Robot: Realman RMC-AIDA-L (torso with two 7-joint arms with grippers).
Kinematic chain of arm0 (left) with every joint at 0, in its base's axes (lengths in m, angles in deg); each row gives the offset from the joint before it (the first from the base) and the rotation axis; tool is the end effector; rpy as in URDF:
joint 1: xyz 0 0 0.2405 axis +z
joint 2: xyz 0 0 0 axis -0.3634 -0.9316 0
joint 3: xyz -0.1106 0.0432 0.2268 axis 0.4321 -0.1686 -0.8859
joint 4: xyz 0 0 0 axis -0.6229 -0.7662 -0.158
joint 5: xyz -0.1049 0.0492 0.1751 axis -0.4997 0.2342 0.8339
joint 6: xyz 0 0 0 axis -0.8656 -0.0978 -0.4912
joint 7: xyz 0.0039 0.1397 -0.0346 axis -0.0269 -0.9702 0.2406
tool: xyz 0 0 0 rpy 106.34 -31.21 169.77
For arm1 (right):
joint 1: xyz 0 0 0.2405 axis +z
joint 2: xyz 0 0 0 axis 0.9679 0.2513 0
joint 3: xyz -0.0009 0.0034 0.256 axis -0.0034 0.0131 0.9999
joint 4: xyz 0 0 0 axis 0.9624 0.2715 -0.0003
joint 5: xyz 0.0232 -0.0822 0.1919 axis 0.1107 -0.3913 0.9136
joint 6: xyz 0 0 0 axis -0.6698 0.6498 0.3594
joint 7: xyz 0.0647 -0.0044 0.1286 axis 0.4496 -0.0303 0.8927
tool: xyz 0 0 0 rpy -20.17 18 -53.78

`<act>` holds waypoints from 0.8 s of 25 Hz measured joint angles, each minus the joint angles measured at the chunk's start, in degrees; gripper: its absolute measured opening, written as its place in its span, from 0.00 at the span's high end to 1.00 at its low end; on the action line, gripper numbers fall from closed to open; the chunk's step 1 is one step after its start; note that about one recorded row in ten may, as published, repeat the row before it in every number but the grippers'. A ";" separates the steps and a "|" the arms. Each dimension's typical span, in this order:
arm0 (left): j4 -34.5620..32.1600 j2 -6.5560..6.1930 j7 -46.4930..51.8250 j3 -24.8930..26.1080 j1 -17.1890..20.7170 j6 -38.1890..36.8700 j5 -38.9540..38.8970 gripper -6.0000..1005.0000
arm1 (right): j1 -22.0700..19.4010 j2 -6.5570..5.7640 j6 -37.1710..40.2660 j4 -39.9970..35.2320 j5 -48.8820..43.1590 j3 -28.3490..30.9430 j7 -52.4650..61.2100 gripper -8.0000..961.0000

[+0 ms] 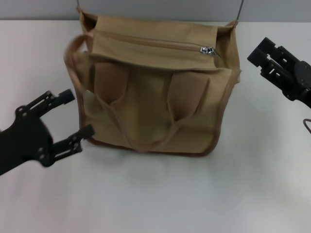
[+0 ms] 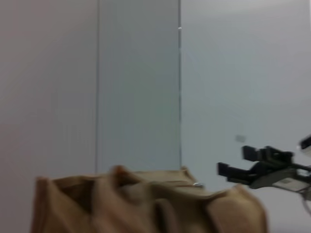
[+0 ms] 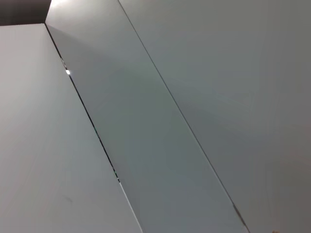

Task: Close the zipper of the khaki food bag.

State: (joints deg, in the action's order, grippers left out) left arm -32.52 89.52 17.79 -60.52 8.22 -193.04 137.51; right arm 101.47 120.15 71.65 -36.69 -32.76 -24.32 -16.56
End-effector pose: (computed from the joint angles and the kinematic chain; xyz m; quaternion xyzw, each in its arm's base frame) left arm -0.3092 0.2312 0.0210 -0.8771 -0.0869 -0.3953 0.2587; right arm 0.2684 0.2870 -0.0018 -0.7774 0.2681 0.5314 0.2036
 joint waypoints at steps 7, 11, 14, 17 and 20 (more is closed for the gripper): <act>0.36 -0.12 -2.31 4.74 4.38 -8.47 -2.31 0.17 | -0.48 -0.09 4.54 -0.67 0.96 0.20 -2.15 0.23; -1.14 -0.74 -0.60 3.62 4.27 -8.74 2.20 0.17 | -0.57 -0.22 6.79 -6.33 -4.42 -4.85 -1.36 0.23; -2.80 -1.26 2.13 3.33 3.32 -8.59 6.94 0.17 | -0.59 -0.26 7.47 -9.63 -8.18 -8.11 -1.43 0.23; -4.82 -1.63 6.77 3.31 1.25 -8.26 13.53 0.17 | -0.59 -0.23 7.96 -13.94 -13.64 -12.92 -2.09 0.23; -5.57 -1.67 10.73 3.31 -1.95 -8.02 20.33 0.17 | 0.15 -0.21 8.02 -15.26 -17.67 -17.41 -4.03 0.23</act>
State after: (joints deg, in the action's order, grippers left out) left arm -38.09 87.85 28.52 -57.21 6.28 -201.06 157.83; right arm 101.62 119.94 79.67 -51.95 -50.43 -41.73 -20.59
